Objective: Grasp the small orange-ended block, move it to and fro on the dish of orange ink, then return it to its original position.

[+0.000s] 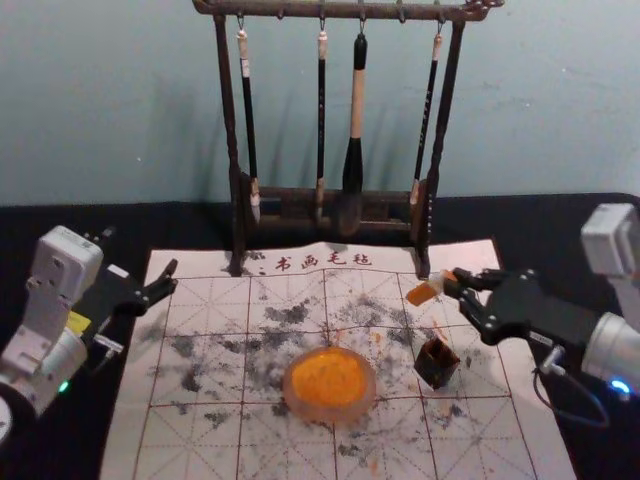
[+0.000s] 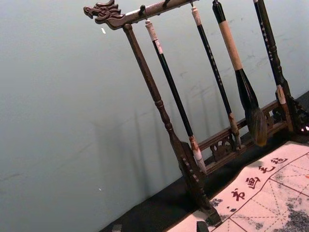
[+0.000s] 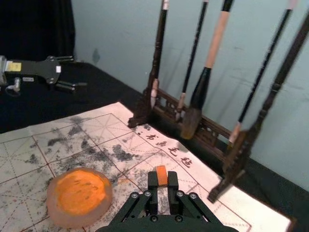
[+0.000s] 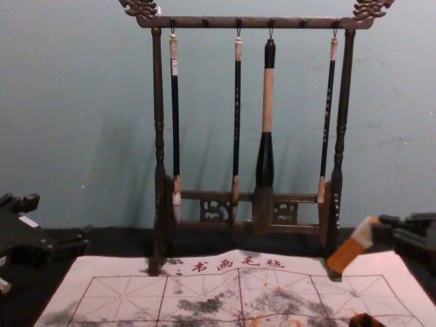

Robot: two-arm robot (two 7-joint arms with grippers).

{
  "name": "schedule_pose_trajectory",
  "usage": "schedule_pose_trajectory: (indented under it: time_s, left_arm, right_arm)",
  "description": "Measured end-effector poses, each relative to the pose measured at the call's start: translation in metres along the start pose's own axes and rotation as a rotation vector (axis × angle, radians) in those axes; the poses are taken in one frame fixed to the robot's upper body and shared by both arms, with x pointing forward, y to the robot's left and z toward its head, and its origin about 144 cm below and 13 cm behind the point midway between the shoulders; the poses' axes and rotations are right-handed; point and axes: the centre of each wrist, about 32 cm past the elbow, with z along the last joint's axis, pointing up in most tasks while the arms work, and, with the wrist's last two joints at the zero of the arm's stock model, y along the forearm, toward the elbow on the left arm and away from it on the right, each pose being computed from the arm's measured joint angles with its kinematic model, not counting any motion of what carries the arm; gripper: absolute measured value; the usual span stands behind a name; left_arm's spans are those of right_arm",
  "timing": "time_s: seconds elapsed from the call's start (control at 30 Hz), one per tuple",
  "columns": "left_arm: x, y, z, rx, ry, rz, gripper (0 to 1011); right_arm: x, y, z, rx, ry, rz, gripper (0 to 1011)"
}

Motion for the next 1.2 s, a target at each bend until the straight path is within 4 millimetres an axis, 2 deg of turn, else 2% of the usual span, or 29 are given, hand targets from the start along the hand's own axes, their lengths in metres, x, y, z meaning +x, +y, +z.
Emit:
schedule_pose_trajectory:
  time_s: [0.37,1.2]
  left_arm:
    - [0.000,0.000,0.000,0.000,0.000,0.000,1001]
    - [0.000,0.000,0.000,0.000,0.000,0.000,1001]
  right_arm:
    - [0.011,0.025,0.017,-0.045,-0.059,0.089,97]
    - [-0.005,0.055,0.032,-0.115,-0.132,0.304,97]
